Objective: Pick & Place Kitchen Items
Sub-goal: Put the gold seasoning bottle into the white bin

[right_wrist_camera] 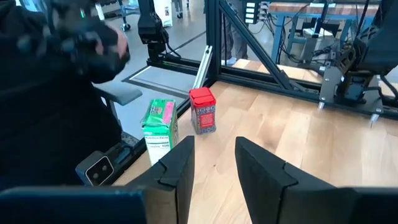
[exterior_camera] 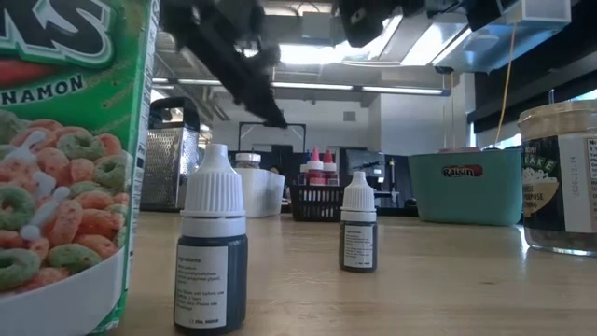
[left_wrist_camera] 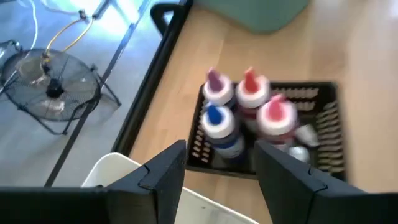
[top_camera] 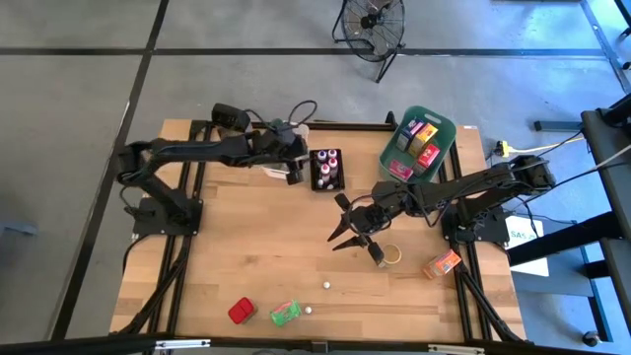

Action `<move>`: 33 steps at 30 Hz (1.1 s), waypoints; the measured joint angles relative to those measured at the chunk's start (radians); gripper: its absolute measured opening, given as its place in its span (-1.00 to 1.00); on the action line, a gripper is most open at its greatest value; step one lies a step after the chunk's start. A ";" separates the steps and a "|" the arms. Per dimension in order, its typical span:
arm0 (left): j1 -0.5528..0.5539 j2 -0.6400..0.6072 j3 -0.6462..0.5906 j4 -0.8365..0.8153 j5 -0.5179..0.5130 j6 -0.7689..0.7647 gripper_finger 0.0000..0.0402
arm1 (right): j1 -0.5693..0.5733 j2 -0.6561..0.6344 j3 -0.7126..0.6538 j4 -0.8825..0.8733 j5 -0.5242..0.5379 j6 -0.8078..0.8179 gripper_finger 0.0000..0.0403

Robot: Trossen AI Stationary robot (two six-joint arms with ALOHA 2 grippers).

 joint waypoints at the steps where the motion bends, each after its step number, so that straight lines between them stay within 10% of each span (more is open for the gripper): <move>1: -0.010 -0.032 0.000 -0.029 0.001 -0.009 -0.08 | 0.002 0.000 0.000 -0.006 0.000 0.000 -0.41; 10: -0.182 -0.259 0.000 -0.303 0.020 -0.170 -0.08 | 0.127 0.000 0.000 -0.018 0.023 -0.209 -0.41; 20: -0.420 -0.310 -0.007 -0.449 0.030 -0.359 -0.08 | 0.285 0.000 0.000 -0.088 0.519 -0.099 -0.27; 33: -0.564 -0.309 -0.069 -0.395 -0.132 -0.457 -0.08 | 0.307 0.037 0.084 -0.222 0.577 -0.051 0.12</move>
